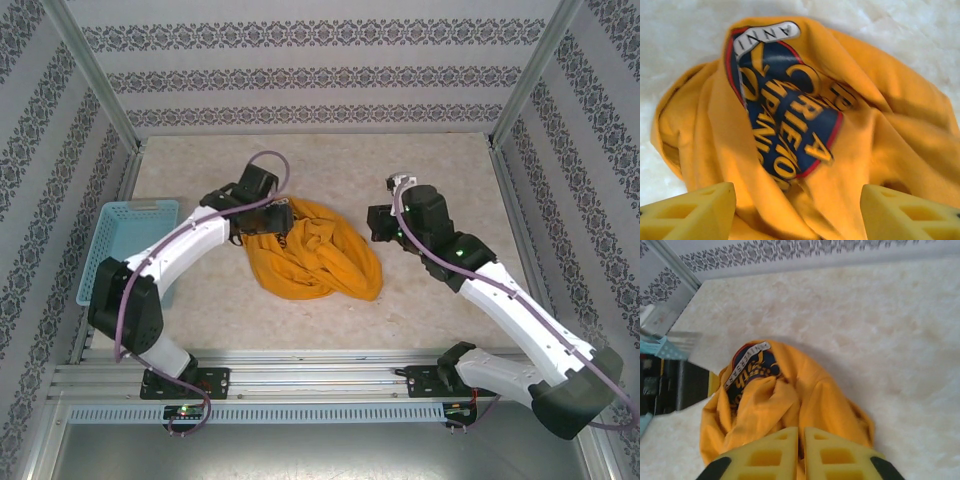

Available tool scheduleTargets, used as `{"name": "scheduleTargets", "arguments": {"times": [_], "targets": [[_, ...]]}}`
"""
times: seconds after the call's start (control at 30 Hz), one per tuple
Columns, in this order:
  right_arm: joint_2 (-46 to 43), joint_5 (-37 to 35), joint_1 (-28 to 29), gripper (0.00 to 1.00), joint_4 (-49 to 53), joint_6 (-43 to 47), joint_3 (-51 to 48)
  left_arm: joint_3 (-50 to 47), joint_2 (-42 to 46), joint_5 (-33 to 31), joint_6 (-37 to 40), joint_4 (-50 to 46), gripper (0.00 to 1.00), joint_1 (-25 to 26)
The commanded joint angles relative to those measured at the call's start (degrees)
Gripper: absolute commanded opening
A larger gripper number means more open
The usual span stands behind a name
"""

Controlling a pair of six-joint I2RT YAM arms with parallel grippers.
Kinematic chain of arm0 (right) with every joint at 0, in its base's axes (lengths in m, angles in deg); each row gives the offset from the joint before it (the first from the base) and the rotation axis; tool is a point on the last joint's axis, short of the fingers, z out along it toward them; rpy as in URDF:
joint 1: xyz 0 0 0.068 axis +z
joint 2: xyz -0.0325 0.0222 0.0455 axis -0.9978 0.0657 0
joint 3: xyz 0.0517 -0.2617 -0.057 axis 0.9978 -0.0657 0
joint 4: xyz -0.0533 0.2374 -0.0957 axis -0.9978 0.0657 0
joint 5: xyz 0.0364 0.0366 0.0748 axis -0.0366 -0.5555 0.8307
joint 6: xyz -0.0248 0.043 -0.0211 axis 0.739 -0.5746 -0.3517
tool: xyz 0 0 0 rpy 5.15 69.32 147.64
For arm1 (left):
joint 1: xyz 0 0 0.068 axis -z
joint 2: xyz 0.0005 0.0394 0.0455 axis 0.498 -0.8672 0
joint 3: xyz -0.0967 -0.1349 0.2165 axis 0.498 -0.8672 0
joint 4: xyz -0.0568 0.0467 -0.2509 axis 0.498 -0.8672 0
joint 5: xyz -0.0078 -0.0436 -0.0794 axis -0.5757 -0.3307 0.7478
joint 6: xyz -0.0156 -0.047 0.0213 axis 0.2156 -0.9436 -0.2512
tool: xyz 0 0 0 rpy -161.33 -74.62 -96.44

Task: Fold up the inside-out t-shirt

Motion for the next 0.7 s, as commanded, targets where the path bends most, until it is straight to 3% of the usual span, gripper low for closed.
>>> {"name": "scheduleTargets", "arguments": {"times": [0.0,0.17,0.3,0.47,0.6,0.67], "targets": [[2.06,7.74,1.46,0.27,-8.16,-6.05,-6.09,-5.14,6.51,-7.16,-2.19,1.01,0.69,5.55],[6.82,4.12,11.20,0.56,-14.07,-7.29,-8.03,-18.57,12.74,-2.40,-9.16,15.11,0.69,6.62],[12.43,1.32,12.80,0.66,-15.87,-7.82,-6.80,-22.10,12.13,2.90,-10.60,23.27,0.69,6.62],[19.43,-0.49,12.82,0.65,-14.93,-6.97,-1.34,-23.55,11.10,4.14,-11.92,26.62,0.68,6.67],[23.98,-3.40,11.86,0.58,-12.51,-7.31,2.99,-24.85,11.22,5.67,-11.82,28.61,0.69,6.66],[26.16,-4.44,10.52,0.49,-11.01,-7.99,4.60,-24.94,11.03,6.27,-11.64,28.66,0.69,6.66]]}}
